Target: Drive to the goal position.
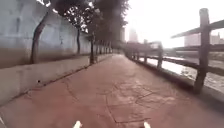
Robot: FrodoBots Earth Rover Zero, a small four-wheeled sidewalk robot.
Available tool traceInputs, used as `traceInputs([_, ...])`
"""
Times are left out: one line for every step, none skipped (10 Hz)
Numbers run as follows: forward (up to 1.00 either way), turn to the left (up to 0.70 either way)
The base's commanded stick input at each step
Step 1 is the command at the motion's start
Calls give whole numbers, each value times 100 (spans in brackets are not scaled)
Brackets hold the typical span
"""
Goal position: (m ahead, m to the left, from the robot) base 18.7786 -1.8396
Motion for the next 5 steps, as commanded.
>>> traceInputs([70,0])
traceInputs([70,0])
traceInputs([70,0])
traceInputs([70,0])
traceInputs([70,0])
